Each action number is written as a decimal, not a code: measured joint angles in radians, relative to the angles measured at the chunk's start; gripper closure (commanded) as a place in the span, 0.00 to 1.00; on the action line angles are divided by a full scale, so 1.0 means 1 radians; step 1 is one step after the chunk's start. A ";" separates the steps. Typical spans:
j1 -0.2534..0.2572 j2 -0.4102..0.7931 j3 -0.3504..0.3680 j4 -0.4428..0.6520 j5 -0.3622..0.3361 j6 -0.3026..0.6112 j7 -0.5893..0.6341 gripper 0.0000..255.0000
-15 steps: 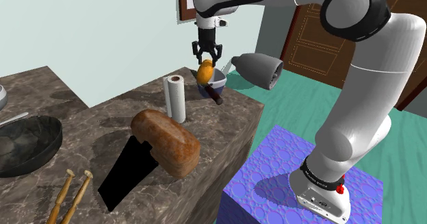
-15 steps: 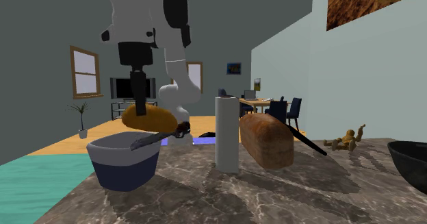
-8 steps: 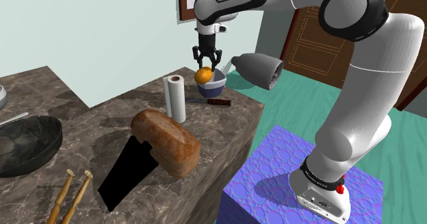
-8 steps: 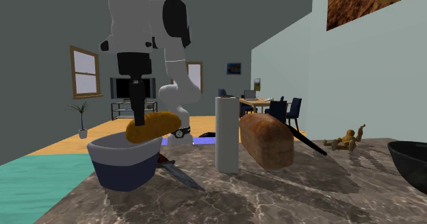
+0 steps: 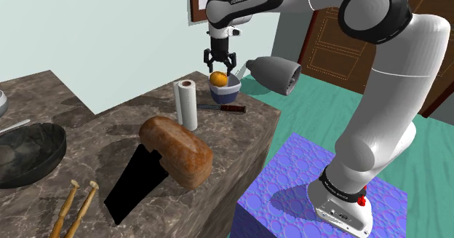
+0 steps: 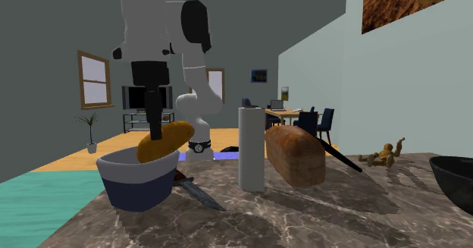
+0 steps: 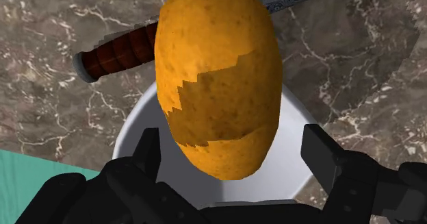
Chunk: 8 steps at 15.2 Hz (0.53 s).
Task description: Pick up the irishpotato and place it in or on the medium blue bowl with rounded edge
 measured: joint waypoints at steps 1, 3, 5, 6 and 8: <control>0.000 0.000 0.000 0.000 0.000 0.000 0.000 0.00; 0.000 0.000 0.000 -0.001 0.001 -0.001 0.000 0.00; -0.001 -0.008 0.001 0.032 0.004 -0.040 -0.003 0.00; 0.001 -0.005 0.002 0.068 0.003 -0.072 -0.002 0.00; 0.004 -0.001 0.003 0.117 0.002 -0.117 -0.001 0.00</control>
